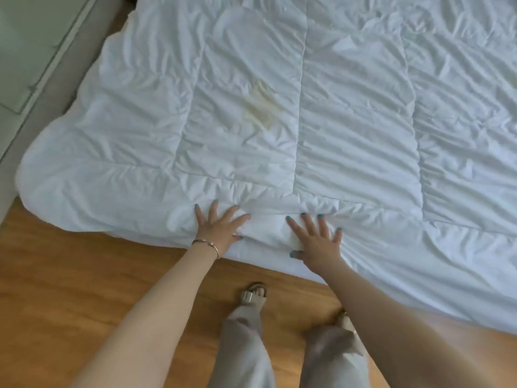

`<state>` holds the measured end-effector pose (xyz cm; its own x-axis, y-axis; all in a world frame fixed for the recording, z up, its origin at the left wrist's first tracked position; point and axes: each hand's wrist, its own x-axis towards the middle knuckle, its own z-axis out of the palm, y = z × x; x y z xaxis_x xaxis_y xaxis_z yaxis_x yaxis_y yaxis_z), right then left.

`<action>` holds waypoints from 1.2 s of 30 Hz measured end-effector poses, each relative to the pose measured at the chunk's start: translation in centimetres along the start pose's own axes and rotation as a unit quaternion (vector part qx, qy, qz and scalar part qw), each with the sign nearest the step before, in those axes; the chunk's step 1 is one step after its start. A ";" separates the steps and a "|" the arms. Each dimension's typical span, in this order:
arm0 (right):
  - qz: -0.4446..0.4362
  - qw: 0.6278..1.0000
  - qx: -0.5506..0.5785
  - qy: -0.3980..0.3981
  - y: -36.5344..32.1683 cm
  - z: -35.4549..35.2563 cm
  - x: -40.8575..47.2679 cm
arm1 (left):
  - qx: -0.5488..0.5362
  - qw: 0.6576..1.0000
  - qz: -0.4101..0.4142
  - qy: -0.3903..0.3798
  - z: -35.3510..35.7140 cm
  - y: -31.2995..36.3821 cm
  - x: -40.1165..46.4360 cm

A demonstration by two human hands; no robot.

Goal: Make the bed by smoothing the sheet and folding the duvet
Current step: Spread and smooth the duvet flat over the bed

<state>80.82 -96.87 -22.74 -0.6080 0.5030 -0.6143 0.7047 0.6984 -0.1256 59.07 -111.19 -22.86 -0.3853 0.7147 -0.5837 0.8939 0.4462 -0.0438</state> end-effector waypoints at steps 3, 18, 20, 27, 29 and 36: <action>-0.011 0.972 -0.035 0.231 0.0 0.4 0.4 | -0.031 0.993 0.072 0.086 -1.5 -1.2 1.6; 0.031 0.984 0.015 -0.173 -2.0 0.2 -7.9 | -0.047 0.977 0.137 -0.157 1.8 -0.3 -8.8; 0.034 0.970 0.023 -0.238 -2.8 -0.2 -8.2 | -0.034 0.972 0.103 -0.210 1.9 -1.3 -8.3; -0.027 0.979 0.171 -0.104 -9.2 -0.5 -6.3 | -0.107 0.983 0.005 -0.148 1.0 -8.1 -8.9; -0.044 0.981 0.171 -0.082 -10.9 -1.2 -5.3 | -0.108 0.987 -0.012 -0.117 0.5 -9.7 -8.9; -0.042 0.983 0.177 -0.040 -18.1 -3.7 -1.0 | -0.101 0.993 -0.039 -0.045 0.3 -17.8 -7.1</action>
<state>67.35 -108.15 -16.93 -0.6483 0.3998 -0.6480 0.7452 0.5078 -0.4322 45.97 -124.40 -18.21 -0.4211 0.6267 -0.6557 0.7944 0.6037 0.0668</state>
